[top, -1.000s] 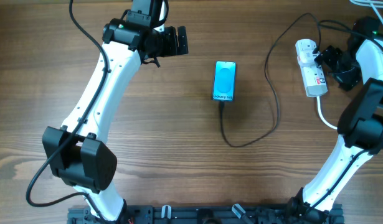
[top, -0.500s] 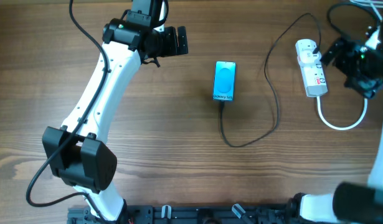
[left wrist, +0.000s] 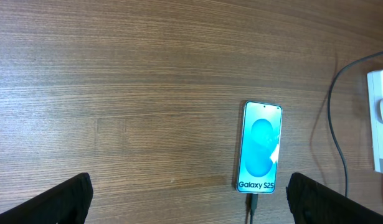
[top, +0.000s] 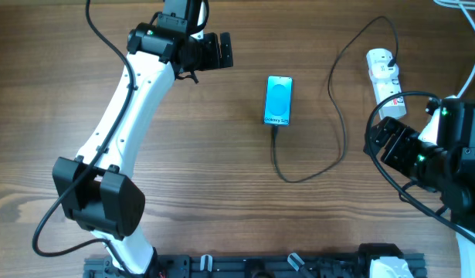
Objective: Plug charger to phone and switch on socket
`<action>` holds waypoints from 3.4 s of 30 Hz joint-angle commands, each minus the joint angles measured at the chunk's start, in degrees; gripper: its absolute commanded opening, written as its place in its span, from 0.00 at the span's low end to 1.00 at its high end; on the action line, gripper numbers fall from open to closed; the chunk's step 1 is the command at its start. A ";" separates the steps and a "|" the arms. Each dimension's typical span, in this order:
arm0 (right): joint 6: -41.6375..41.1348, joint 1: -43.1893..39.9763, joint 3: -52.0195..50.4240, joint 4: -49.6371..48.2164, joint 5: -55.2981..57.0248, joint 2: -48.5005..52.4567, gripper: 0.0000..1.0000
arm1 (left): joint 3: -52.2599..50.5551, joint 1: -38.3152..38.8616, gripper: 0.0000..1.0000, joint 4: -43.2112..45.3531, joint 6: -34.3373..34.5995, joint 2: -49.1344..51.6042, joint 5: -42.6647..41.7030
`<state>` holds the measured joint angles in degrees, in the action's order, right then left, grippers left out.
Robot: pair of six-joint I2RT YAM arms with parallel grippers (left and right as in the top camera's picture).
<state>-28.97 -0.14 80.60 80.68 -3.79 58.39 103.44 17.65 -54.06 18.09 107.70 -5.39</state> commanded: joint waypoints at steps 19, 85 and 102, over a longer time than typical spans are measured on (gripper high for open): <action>9.90 2.93 -2.95 -12.48 -2.54 -7.72 0.99 | -0.35 0.07 1.00 -0.04 -0.94 0.09 0.57; 28.96 2.86 -80.28 -80.54 0.35 -58.21 1.00 | -0.35 0.09 1.00 -0.04 -0.92 0.09 0.55; 28.87 2.86 -80.28 -80.65 0.37 -58.18 1.00 | -0.35 0.07 1.00 -0.04 -0.94 0.09 0.57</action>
<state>0.47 2.59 0.36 0.19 -4.38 0.84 103.35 17.65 -54.06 18.09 107.70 -5.39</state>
